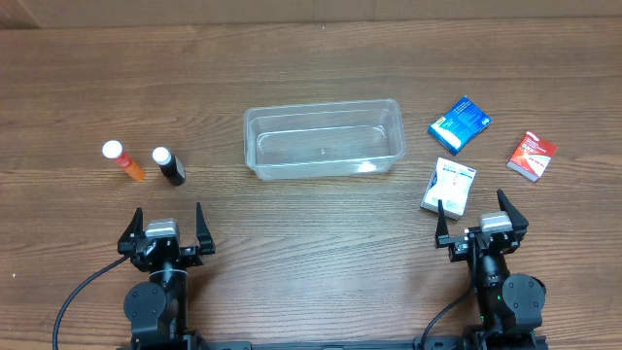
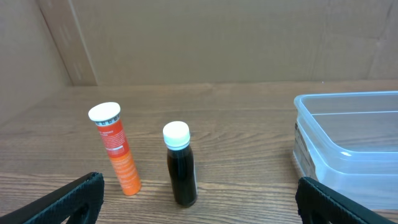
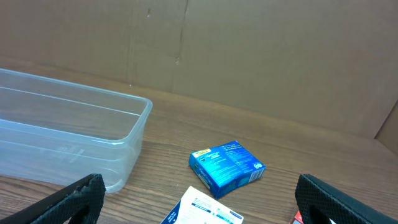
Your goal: Pack container
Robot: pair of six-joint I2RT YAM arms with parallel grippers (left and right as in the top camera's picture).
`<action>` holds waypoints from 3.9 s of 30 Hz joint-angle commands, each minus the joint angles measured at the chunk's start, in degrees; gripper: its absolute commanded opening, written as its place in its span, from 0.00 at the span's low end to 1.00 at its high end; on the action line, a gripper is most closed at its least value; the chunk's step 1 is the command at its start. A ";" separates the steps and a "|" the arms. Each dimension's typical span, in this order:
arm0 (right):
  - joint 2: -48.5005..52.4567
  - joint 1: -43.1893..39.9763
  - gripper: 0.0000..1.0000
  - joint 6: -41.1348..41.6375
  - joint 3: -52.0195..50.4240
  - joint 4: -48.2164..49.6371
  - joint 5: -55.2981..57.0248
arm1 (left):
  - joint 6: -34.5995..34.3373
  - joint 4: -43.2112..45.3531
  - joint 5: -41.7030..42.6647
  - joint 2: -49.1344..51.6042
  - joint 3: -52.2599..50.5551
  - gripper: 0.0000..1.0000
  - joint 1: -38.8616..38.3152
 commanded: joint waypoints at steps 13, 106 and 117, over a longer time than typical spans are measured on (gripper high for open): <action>-0.57 0.15 1.00 0.44 -0.22 1.05 -0.57 | 0.44 0.11 1.16 0.15 -0.20 1.00 0.31; 74.95 0.15 1.00 24.46 67.28 -54.73 -3.34 | -16.94 -52.04 -6.16 108.10 85.20 0.51 0.31; 74.95 0.15 1.00 24.46 67.28 -54.75 -3.34 | -16.94 -52.50 -1.44 108.08 85.20 0.23 0.28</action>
